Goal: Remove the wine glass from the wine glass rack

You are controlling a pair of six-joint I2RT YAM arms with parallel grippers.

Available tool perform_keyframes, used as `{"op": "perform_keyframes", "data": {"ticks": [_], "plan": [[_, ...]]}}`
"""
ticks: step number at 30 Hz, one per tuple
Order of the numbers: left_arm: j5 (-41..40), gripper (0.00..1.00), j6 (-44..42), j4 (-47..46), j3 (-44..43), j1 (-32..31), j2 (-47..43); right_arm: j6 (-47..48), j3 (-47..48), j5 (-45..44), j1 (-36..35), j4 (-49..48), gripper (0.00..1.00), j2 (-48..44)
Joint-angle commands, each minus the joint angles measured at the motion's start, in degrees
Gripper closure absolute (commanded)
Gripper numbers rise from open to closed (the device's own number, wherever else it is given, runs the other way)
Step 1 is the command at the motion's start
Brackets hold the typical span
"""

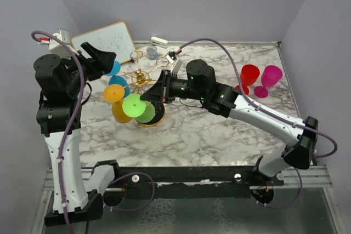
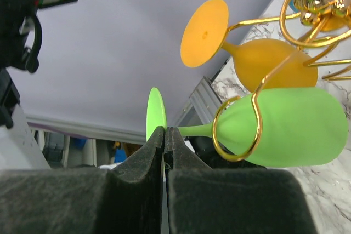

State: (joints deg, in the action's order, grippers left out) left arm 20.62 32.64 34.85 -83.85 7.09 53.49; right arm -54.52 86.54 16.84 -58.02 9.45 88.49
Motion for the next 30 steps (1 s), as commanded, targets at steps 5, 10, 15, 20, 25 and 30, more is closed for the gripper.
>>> {"op": "perform_keyframes", "data": {"ticks": [5,10,15,20,25,30], "plan": [[4.6,0.30,0.7,-4.0,-3.5,-0.1,2.4,3.5,-3.3,2.5,0.1,0.8,0.99,-5.0],[6.6,0.30,1.1,-4.6,-4.1,-0.2,3.1,3.8,-5.0,0.9,0.1,2.0,0.99,-6.9],[11.3,0.30,2.2,-7.2,-4.5,-0.1,4.2,5.0,-7.8,-3.1,0.1,4.2,0.99,-11.3],[18.3,0.30,5.4,-13.5,-3.4,-0.1,5.4,7.7,-9.0,-8.5,0.1,7.3,0.99,-16.1],[31.2,0.30,16.2,-29.9,-0.1,-0.3,7.7,12.5,-8.0,-17.3,0.1,10.8,0.99,-20.8],[37.6,0.30,23.3,-42.5,-0.4,-5.1,10.9,17.0,-5.7,-27.1,0.1,13.1,0.99,-23.6]]}}
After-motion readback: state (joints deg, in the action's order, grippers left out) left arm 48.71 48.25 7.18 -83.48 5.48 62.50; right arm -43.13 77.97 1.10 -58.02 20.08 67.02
